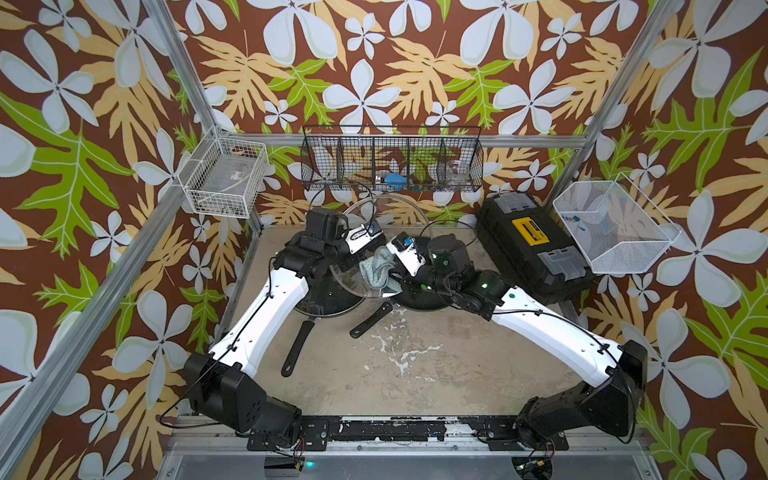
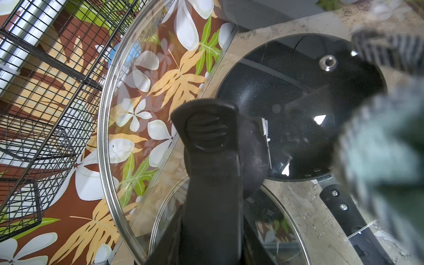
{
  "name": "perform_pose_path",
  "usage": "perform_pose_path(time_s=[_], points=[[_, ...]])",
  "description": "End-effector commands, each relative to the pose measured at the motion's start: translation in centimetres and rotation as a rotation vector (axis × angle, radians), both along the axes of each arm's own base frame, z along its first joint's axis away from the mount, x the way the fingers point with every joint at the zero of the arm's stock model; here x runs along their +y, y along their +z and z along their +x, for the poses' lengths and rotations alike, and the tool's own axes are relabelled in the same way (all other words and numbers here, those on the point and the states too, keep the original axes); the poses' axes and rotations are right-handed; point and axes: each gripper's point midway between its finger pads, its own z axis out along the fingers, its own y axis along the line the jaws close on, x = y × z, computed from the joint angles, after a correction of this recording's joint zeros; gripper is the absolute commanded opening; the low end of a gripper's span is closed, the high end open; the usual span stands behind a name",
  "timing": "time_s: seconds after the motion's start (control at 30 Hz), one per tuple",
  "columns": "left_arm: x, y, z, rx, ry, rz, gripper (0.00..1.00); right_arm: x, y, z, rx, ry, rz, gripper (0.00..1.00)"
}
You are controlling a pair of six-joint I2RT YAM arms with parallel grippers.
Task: Wipe the pot lid with a cloth
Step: Wipe the pot lid.
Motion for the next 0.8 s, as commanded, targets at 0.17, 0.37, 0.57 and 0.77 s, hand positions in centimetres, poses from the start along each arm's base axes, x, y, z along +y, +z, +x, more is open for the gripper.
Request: perform_pose_path(time_s=[0.17,0.37,0.57,0.77], points=[[-0.7,3.9,1.0,-0.14,-0.009,-0.071,0.0,-3.8,-0.1,2.6,-0.016,-0.079,-0.055,0.0],[-0.7,4.1,1.2,-0.136,0.0,-0.087,0.0,1.6,-0.9,-2.2,0.01,0.086,0.023,0.0],[-1.0,4.2,1.1,-0.136,-0.007,-0.092,0.0,5.0,-2.3,-4.5,0.057,0.155,0.044,0.0],[-1.0,4.2,1.0,-0.142,-0.017,-0.082,0.0,0.5,-1.1,-1.3,0.0,0.019,0.0,0.0]])
